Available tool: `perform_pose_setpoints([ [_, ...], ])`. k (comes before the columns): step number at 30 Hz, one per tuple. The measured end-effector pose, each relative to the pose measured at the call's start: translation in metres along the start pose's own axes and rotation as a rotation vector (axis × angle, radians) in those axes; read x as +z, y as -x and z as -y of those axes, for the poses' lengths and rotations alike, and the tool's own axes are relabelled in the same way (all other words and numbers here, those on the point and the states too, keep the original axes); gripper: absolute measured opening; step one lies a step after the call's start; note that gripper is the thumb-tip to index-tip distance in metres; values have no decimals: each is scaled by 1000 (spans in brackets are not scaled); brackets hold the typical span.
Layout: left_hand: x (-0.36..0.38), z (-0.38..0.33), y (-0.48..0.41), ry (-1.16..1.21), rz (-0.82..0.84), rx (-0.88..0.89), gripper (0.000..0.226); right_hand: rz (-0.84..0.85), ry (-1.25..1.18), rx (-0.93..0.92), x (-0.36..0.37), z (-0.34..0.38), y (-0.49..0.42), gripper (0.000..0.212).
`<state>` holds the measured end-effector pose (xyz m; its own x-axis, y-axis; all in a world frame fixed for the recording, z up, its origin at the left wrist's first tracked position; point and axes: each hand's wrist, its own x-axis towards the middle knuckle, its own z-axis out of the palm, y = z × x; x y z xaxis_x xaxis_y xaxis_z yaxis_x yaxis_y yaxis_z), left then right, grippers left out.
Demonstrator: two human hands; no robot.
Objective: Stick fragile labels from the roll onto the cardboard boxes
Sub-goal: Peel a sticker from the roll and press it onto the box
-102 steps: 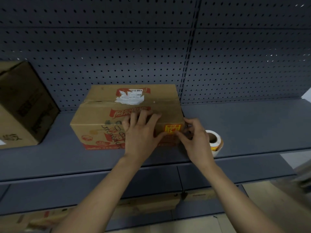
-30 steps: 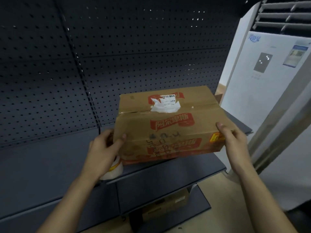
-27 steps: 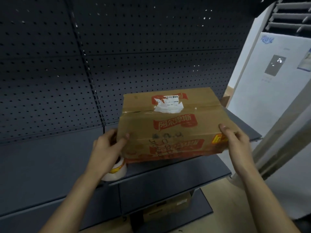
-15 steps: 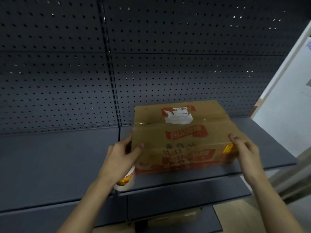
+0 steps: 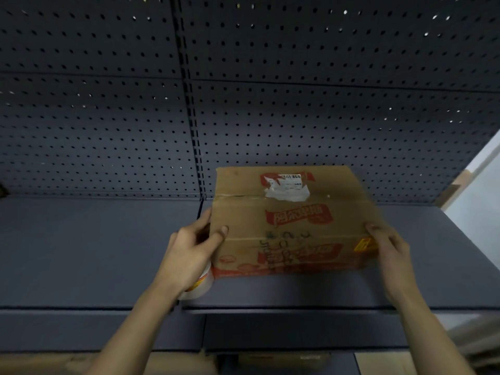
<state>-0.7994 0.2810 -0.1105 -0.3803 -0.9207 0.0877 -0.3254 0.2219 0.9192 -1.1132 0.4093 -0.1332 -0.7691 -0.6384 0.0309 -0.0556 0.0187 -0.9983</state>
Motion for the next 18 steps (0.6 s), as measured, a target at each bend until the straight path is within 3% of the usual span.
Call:
perform_pose_setpoints([
  [13,19,2,-19,-30,-64,-54,43,141,-34,-19,-5,-10,-8,37],
  [18,25,-3,-23,-43,-96,-56,39,152,-31,-21,-5,-7,-8,28],
])
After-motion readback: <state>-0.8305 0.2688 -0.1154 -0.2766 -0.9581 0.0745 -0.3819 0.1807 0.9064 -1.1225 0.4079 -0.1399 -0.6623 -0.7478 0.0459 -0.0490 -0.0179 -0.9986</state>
